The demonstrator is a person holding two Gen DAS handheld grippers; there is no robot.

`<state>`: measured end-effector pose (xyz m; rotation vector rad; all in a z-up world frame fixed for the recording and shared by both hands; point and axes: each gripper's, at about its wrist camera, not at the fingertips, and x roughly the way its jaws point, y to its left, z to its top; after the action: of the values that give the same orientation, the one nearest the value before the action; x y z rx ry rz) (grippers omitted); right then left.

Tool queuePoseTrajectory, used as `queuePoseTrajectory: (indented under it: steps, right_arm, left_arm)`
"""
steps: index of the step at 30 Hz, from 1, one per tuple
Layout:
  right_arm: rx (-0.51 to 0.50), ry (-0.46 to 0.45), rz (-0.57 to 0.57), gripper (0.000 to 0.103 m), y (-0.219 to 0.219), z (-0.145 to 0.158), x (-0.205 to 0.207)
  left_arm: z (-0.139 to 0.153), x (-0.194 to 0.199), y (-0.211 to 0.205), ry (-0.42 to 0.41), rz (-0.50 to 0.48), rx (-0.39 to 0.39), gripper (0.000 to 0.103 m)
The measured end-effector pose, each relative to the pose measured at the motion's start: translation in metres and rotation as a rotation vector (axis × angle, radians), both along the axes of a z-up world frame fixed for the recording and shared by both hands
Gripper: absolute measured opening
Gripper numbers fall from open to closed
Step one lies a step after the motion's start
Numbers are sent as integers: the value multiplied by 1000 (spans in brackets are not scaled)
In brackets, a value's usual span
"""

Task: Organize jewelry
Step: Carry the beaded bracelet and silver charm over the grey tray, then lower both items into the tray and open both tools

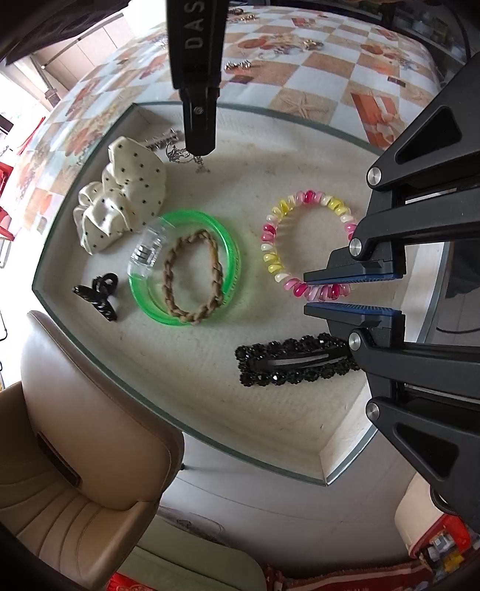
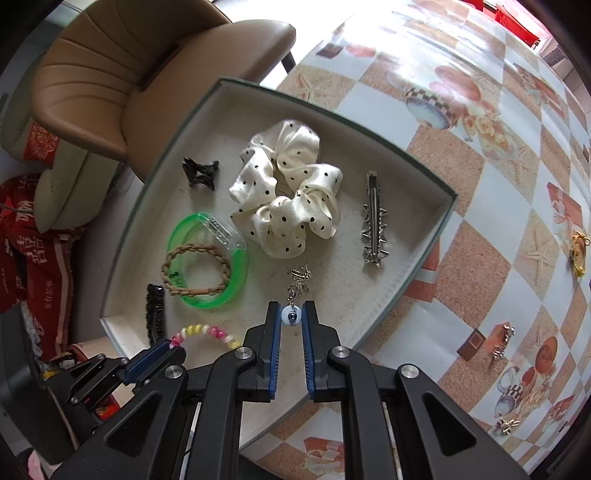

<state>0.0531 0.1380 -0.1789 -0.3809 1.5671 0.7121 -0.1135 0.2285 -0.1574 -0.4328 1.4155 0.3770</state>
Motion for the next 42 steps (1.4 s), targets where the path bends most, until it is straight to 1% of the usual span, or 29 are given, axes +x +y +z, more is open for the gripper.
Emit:
queuePoseTrajectory:
  steps: [9,14,16,17,18,19,20,21,26,30,37,39,40,41,42]
  right_arm:
    - [-54,14,4,13,6,-21,-1]
    - [-62,24,4,13,1,-25,-1]
    - [-60,29,1,13,6,-29,-1]
    - [-58,32,0,15,6,-29,0]
    - [-57,31,0,22,5,-29,0]
    - [-55,25,-1,35,4,-28,1]
    - [-46,19,-4,41,3,-25,2]
    - [-38,19,-6,44,3,-22,4]
    - [2,19,-20,46,3,-6,8]
    - [47,10,-44,52,-3,8,12]
    - [113,-3,-115,61,-26,37,24]
    - [124,-9,-132,62,-35,44,24]
    - [128,-12,-138,62,-34,47,22]
    - [133,-15,-145,62,-38,49,22]
    - [135,-18,-150,62,-39,51,20]
  left_arm:
    - [-5,-4,-2,26,-9,22,13]
    - [-7,1,-7,41,-12,31,13]
    - [-6,3,-9,45,-12,38,13]
    - [-5,3,-9,45,-12,41,13]
    - [-4,4,-10,45,-12,43,13]
    - [-3,5,-10,45,-14,44,13]
    - [-2,5,-11,46,-16,46,13]
    - [-1,6,-9,46,-17,47,13]
    - [4,8,-11,48,-21,47,13]
    - [7,11,-12,49,-29,46,14]
    - [12,17,-14,56,-38,47,14]
    - [14,20,-16,57,-42,49,15]
    - [15,22,-17,58,-45,51,47]
    - [17,24,-15,60,-43,58,77]
    - [23,25,-16,48,-30,95,103]
